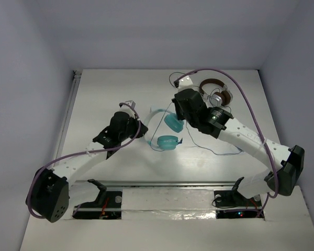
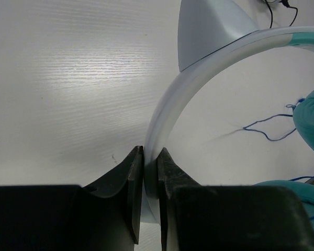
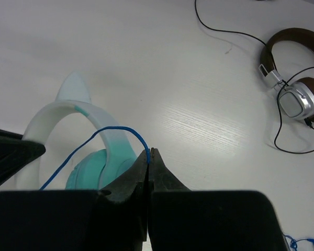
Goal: Wrap the headphones
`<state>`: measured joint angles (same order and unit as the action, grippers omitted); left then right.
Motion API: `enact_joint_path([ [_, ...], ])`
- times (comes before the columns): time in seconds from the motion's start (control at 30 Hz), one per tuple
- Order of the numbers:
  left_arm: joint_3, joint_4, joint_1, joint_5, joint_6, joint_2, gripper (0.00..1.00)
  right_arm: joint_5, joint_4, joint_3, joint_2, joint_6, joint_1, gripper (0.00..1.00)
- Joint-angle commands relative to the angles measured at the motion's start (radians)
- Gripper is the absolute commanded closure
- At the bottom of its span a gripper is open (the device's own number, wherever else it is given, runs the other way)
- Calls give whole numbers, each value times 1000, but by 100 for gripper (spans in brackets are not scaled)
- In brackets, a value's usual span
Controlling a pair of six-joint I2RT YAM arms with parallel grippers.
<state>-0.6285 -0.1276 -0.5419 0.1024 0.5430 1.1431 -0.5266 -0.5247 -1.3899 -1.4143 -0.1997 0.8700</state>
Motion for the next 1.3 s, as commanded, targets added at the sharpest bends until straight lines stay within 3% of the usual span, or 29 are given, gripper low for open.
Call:
enact_joint_path([
  [0.0, -34, -44, -3, 34, 17, -52, 100, -38, 40, 9, 6, -16, -26, 100],
  [0.47, -60, -60, -3, 220, 43, -65, 100, 7, 206, 184, 52, -173, -109, 100],
  [0.77, -166, 0, -3, 96, 49, -120, 100, 37, 347, 342, 142, -248, -143, 100],
  [1.0, -241, 59, 7, 34, 29, -161, 100, 221, 569, 474, 169, -267, -154, 100],
  [1.23, -290, 51, 7, 66, 41, -163, 100, 349, 733, 548, 186, -296, -154, 91],
  [1.27, -293, 49, 7, 71, 44, -163, 100, 353, 747, 560, 190, -296, -154, 84],
])
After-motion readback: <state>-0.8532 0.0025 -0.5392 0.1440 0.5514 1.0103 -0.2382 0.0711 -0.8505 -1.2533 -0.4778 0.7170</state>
